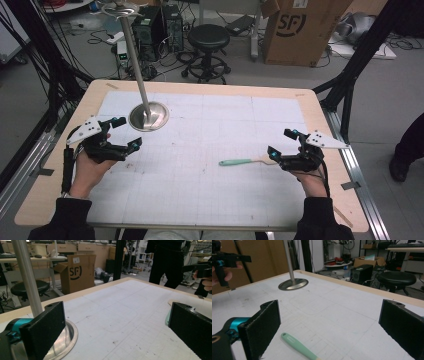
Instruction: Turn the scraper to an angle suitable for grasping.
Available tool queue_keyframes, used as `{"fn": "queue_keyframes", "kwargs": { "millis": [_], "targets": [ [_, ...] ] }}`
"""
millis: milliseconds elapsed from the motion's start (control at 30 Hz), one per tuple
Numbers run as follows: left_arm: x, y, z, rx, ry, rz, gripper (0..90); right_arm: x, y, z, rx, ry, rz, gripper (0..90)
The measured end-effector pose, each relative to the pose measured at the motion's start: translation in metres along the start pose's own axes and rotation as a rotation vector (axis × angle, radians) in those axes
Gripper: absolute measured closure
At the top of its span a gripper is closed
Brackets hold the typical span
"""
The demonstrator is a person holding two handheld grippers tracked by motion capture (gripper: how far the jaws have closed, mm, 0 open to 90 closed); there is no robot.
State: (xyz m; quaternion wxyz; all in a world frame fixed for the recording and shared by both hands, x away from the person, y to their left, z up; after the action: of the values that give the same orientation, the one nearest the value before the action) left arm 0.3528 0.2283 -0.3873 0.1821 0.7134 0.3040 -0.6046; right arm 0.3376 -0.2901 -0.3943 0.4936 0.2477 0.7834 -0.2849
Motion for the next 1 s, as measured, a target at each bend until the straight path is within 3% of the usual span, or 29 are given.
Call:
{"fn": "queue_keyframes", "kwargs": {
  "millis": [467, 533, 667, 767, 800, 833, 867, 900, 933, 967, 1000],
  "targets": [
    [0.001, 0.002, 0.002, 0.006, 0.006, -0.014, 1.7, 0.006, 0.007, 0.0, -0.029, 0.001, -0.068, 6.3],
    [0.001, 0.002, 0.003, 0.005, 0.006, -0.013, 1.7, 0.008, 0.007, -0.001, -0.037, 0.005, -0.099, 19.8],
    [0.002, 0.003, 0.003, 0.005, 0.009, -0.013, 1.7, 0.012, 0.01, -0.003, -0.038, -0.001, -0.136, 27.9],
    [0.002, 0.004, 0.003, 0.007, 0.004, -0.016, 1.7, 0.016, 0.013, -0.006, -0.053, -0.011, -0.163, 45.3],
    [0.003, 0.004, 0.003, 0.008, 0.006, -0.017, 1.7, 0.019, 0.015, -0.008, -0.047, -0.022, -0.179, 57.7],
    [0.003, 0.005, 0.003, 0.009, 0.006, -0.02, 1.7, 0.019, 0.015, -0.008, -0.047, -0.022, -0.179, 57.7],
    [0.003, 0.005, 0.003, 0.011, 0.006, -0.023, 1.7, 0.021, 0.016, -0.009, -0.043, -0.042, -0.184, 61.9],
    [0.003, 0.005, 0.004, 0.014, 0.006, -0.022, 1.7, 0.024, 0.018, -0.01, -0.039, -0.041, -0.196, 73.9],
    [0.003, 0.005, 0.004, 0.013, 0.007, -0.023, 1.7, 0.024, 0.018, -0.01, -0.039, -0.041, -0.196, 73.9],
    [0.003, 0.005, 0.005, 0.016, 0.012, -0.025, 1.7, 0.027, 0.02, -0.01, -0.037, -0.042, -0.21, 82.5],
    [0.003, 0.005, 0.005, 0.016, 0.011, -0.026, 1.7, 0.027, 0.02, -0.01, -0.037, -0.042, -0.21, 82.5]
  ]
}}
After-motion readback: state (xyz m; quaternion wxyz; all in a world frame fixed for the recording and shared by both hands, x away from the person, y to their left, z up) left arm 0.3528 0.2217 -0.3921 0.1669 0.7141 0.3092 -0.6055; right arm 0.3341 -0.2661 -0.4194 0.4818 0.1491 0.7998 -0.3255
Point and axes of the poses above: each handheld gripper's, and its own axes: y roughly forward along the jaws, x roughly out of its underside, z roughly to its right, the point moved 4 cm from there along y, roughly forward along the jaws, and after that the axes turned 15 degrees about y, right-handed, at the moved point
